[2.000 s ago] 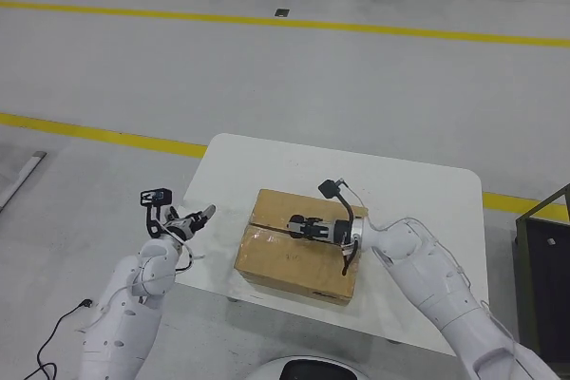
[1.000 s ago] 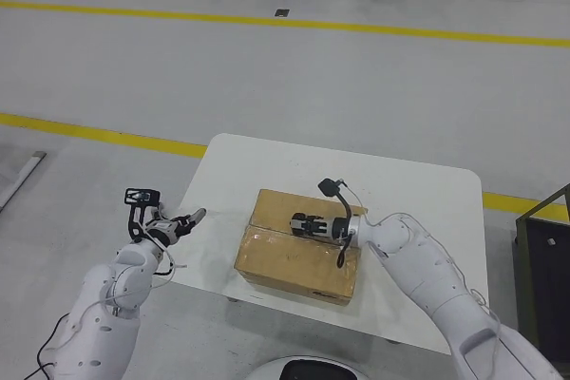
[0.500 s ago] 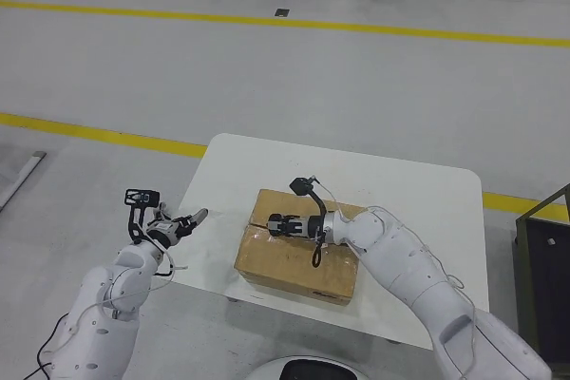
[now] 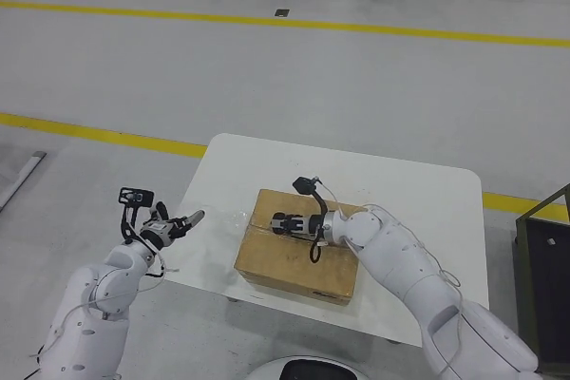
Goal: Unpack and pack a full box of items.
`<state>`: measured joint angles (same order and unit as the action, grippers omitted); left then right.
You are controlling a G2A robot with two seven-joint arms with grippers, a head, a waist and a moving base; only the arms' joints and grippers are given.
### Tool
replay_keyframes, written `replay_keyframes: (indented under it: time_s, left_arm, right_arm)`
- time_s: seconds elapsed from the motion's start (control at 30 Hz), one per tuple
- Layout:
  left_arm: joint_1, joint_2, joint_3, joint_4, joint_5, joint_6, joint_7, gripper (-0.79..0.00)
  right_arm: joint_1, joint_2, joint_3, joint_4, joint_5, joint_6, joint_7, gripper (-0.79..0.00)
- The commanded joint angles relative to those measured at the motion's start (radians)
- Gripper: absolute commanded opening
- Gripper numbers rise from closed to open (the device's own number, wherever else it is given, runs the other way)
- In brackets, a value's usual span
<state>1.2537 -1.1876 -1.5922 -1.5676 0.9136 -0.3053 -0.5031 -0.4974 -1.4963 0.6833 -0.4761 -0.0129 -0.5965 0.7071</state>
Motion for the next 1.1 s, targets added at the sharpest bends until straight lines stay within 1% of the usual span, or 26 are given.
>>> replay_keyframes:
  time_s: [0.0,0.13,0.3,0.37,0.43,0.47,0.53,0.63,0.7,0.8,0.9,1.07]
  left_arm:
    - [0.004,0.003,-0.007,-0.007,0.010,0.004,0.005,0.000]
    - [0.019,0.007,-0.027,-0.025,0.031,0.032,0.027,0.000]
    - [0.057,0.007,-0.026,-0.084,0.064,0.073,0.072,0.000]
    - [0.078,0.007,-0.014,-0.123,0.074,0.073,0.089,0.000]
    - [0.103,0.006,0.005,-0.167,0.088,0.059,0.112,0.000]
    - [0.120,0.005,0.021,-0.195,0.095,0.051,0.127,0.000]
    - [0.136,0.004,0.047,-0.229,0.118,0.040,0.141,0.000]
    - [0.157,0.003,0.104,-0.275,0.184,0.015,0.162,0.000]
    - [0.163,0.000,0.145,-0.287,0.193,0.003,0.176,0.000]
    - [0.156,-0.003,0.190,-0.289,0.227,0.007,0.182,0.000]
    - [0.156,-0.003,0.190,-0.289,0.227,0.007,0.182,0.000]
    - [0.156,-0.003,0.190,-0.289,0.227,0.007,0.182,0.000]
  right_arm:
    - [0.004,-0.004,0.001,0.012,0.000,-0.003,-0.001,-0.785]
    - [0.016,-0.009,0.009,0.025,0.003,-0.026,-0.006,-0.785]
    - [0.033,0.002,0.031,0.003,-0.030,-0.121,-0.063,-0.785]
    - [0.038,0.017,0.042,-0.017,-0.081,-0.172,-0.106,-0.785]
    - [0.034,0.037,0.056,-0.046,-0.158,-0.211,-0.175,-0.785]
    - [0.027,0.056,0.071,-0.063,-0.223,-0.224,-0.235,-0.785]
    - [0.006,0.082,0.092,-0.102,-0.311,-0.224,-0.311,-0.785]
    - [-0.066,0.138,0.151,-0.211,-0.475,-0.178,-0.440,-0.785]
    - [-0.146,0.180,0.213,-0.328,-0.555,-0.136,-0.505,-0.785]
    - [-0.298,0.241,0.331,-0.565,-0.647,-0.056,-0.520,-0.785]
    - [-0.470,0.290,0.461,-0.836,-0.690,0.033,-0.475,-0.785]
    - [-0.470,0.290,0.461,-0.836,-0.690,0.033,-0.475,-0.785]
